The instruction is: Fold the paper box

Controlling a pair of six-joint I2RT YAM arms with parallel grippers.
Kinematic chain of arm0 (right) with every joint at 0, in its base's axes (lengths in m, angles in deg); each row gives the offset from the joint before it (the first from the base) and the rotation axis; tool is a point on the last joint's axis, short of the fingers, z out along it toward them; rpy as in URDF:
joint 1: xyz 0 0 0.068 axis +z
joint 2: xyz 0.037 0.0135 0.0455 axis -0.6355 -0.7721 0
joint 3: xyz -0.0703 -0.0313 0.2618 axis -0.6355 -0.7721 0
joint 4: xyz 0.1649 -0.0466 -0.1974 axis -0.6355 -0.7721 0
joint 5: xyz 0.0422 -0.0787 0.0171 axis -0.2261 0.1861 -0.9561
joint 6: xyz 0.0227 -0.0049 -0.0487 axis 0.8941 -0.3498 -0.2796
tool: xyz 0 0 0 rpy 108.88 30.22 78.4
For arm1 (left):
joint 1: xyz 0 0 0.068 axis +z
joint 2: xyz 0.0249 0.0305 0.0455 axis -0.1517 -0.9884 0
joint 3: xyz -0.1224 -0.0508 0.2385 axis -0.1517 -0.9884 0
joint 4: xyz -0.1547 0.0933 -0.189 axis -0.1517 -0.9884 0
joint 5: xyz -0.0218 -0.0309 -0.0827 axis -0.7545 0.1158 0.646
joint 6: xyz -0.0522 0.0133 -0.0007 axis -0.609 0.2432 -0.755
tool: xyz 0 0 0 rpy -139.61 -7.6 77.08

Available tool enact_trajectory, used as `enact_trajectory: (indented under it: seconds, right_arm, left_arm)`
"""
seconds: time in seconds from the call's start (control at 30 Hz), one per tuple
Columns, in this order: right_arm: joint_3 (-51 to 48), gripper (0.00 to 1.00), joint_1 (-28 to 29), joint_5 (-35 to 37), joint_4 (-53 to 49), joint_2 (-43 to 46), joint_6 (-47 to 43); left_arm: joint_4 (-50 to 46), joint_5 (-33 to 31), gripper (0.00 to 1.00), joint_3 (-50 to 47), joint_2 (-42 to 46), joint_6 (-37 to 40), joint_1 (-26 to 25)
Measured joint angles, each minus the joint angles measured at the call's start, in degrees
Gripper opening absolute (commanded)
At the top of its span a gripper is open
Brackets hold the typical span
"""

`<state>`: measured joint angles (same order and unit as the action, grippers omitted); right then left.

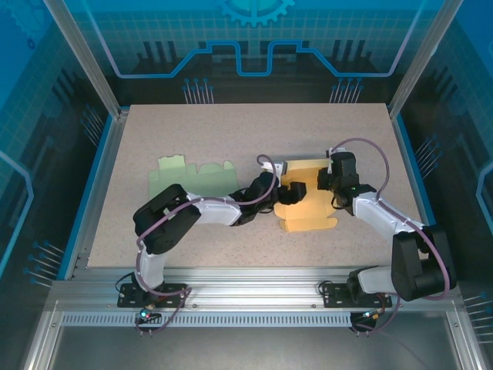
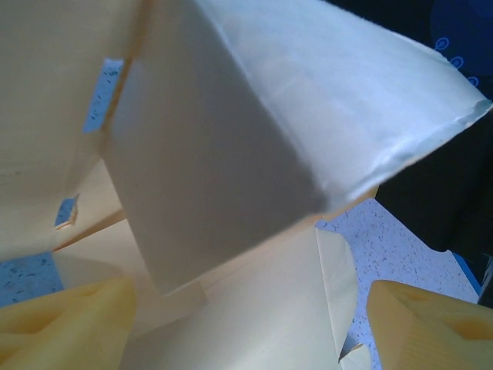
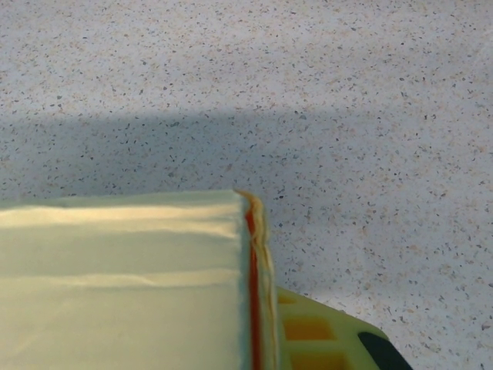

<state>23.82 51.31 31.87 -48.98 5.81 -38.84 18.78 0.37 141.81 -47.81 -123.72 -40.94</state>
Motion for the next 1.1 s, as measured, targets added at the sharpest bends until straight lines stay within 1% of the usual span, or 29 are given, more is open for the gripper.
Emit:
enact_trajectory:
  seconds: [0.13, 0.23, 0.4, 0.5, 0.6, 0.7, 0.8, 0.87, 0.97, 1.1]
  right_arm:
    - [0.0, 0.0, 0.0, 0.0, 0.0, 0.1, 0.0]
    - [-0.1, 0.0, 0.0, -0.1, 0.0, 0.3, 0.1]
    - [-0.2, 0.0, 0.0, -0.2, 0.0, 0.3, 0.2]
    - [-0.2, 0.0, 0.0, -0.2, 0.0, 0.3, 0.2]
    - [-0.3, 0.0, 0.0, -0.2, 0.0, 0.3, 0.2]
    - [-0.3, 0.0, 0.0, -0.3, 0.0, 0.3, 0.2]
    - [-0.3, 0.0, 0.0, -0.3, 0.0, 0.3, 0.2]
    - [-0.3, 0.0, 0.0, -0.3, 0.0, 0.3, 0.2]
    - [-0.3, 0.0, 0.0, -0.3, 0.0, 0.3, 0.2]
    - [-0.3, 0.0, 0.0, -0.5, 0.0, 0.6, 0.2]
  left_arm:
    - [1.0, 0.2, 0.82, -0.2, 0.0, 1.4, 0.0]
    - [1.5, 0.9, 0.84, -3.1, 2.7, 2.9, 0.0]
    - [0.8, 3.5, 0.87, -10.9, 12.8, 5.6, -0.4]
    - [-0.3, 4.5, 0.87, -14.2, 20.0, 7.2, -1.2]
    - [-1.4, 4.4, 0.86, -16.1, 27.1, 9.1, -1.6]
    - [-3.3, 2.1, 0.84, -16.6, 32.4, 11.7, -1.4]
    - [-5.2, -0.3, 0.8, -16.7, 34.9, 13.4, 0.9]
    - [-6.7, -1.7, 0.76, -16.7, 34.8, 13.2, 4.5]
    - [-8.3, -3.8, 0.7, -16.7, 32.9, 12.7, 9.6]
    - [-9.1, -5.7, 0.67, -15.9, 27.9, 11.8, 13.8]
